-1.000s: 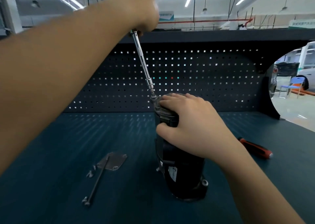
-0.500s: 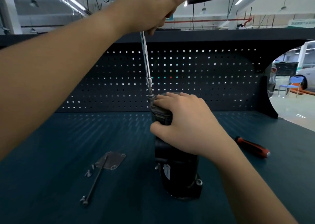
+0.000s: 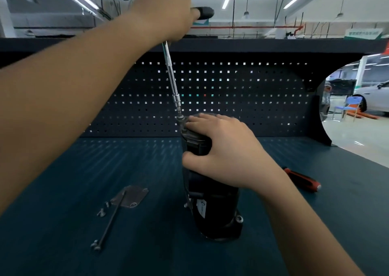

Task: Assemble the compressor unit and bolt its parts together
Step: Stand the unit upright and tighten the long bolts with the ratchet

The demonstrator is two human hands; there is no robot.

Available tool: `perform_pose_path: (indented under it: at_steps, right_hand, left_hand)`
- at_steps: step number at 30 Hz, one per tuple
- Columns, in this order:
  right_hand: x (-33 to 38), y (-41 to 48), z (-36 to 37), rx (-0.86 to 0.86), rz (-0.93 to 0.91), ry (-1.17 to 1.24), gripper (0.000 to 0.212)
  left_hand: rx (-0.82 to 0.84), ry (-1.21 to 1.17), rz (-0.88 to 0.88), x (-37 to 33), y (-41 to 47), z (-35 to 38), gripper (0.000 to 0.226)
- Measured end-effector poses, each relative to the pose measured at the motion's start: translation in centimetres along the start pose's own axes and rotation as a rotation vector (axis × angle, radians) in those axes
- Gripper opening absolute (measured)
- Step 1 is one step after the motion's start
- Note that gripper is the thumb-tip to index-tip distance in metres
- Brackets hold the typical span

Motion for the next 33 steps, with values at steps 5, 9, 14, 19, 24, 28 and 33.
perform_pose_path:
  at_steps: [5, 9, 14, 19, 24, 28, 33]
  right_hand:
    - [-0.3, 0.0, 0.0, 0.002, 0.03, 0.026, 0.052]
    - [-0.8, -0.3, -0.5, -0.017, 0.049, 0.067, 0.058]
    - [-0.3, -0.2, -0.3, -0.01, 0.042, 0.068, 0.054]
    - [0.1, 0.0, -0.1, -0.022, 0.015, 0.02, 0.052]
    - [-0.2, -0.1, -0.1, -0.014, 0.026, 0.02, 0.051]
    - [0.0, 0.2, 0.2, -0.009, 0.044, 0.0, 0.049]
    - [-0.8, 0.0, 0.0, -0.02, 0.104, 0.006, 0.061]
  left_hand:
    - [-0.049, -0.117, 0.333, -5.7, -3.7, -1.8, 0.044]
    - [0.063, -0.516, 0.464, -7.2, -6.2, -3.0, 0.038]
    - [0.103, -0.199, 0.152, -2.8, -3.3, -1.2, 0.036]
    - [0.183, 0.112, -0.074, -0.9, -2.0, 0.6, 0.025]
    - [-0.011, 0.129, 0.168, -4.3, -1.9, -0.4, 0.039]
    - [0.026, -0.248, 0.37, -6.8, -4.4, -1.9, 0.045]
    - [0.052, -0.67, 0.329, -4.7, -6.6, -3.4, 0.039]
Point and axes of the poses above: each hand's wrist, its own y-axis towards the middle knuckle, its own z-axis out of the palm, x = y × z, the point moved 10 cm from there along y, towards the middle knuckle, and after that the axes turned 2 degrees about x, right-handed, at the moved point
